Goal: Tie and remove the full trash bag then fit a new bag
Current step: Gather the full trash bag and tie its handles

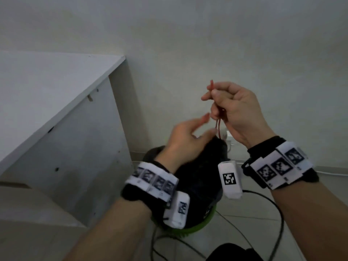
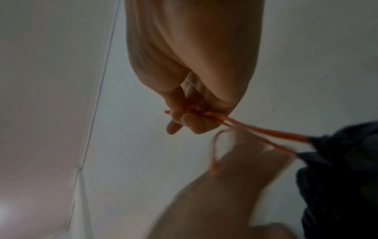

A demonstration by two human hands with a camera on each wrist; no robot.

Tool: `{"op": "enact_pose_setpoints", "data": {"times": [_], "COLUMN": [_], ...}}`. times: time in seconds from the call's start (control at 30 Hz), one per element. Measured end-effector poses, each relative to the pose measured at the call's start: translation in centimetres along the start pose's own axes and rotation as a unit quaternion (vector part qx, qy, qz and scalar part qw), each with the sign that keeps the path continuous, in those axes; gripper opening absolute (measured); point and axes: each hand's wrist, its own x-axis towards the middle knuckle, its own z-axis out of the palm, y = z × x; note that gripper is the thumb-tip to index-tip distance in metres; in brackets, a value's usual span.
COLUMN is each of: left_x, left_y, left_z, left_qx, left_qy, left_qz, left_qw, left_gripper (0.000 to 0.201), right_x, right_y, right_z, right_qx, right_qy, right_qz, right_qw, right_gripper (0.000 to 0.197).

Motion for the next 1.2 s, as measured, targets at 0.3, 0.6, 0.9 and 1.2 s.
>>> {"op": "enact_pose_setpoints", "data": {"times": [0.3,0.6,0.9,1.2], "left_x": [-1.2,1.7,-1.0,-4.4], "left_y": [-3.0,6.8,-0.1,-7.7], "left_z": [0.5,-9.1,-9.4,-2.7], "left_qx": [-0.027,-0.134,-0.098,-0.079], "left_qy": [-0.017,0.032,0.087,0.091], "left_qz": [-0.049,0.001,-0.101,-0.112], "left_qw": [0.998,0.991,0.986,0.986], "left_gripper": [0.032,0.045,0.027,0.014], "right_x": [-1.4,-7.0,-7.6,-8.4], "right_y": [3.2,11.4,14.6,10.1], "right_z": [-4.7,8.3,2.4,0.9], "right_qx": [-0.045,-0.158,-0.192,-0.082], "right_qy": [0.121,-0.208,-0.113,-0.052], "right_qz": [0.003,0.025,0.144,0.203], "right_qw": [0.992,0.965,0.964,0.974], "right_gripper": [0.017,0.003,0.009,0.030]}}
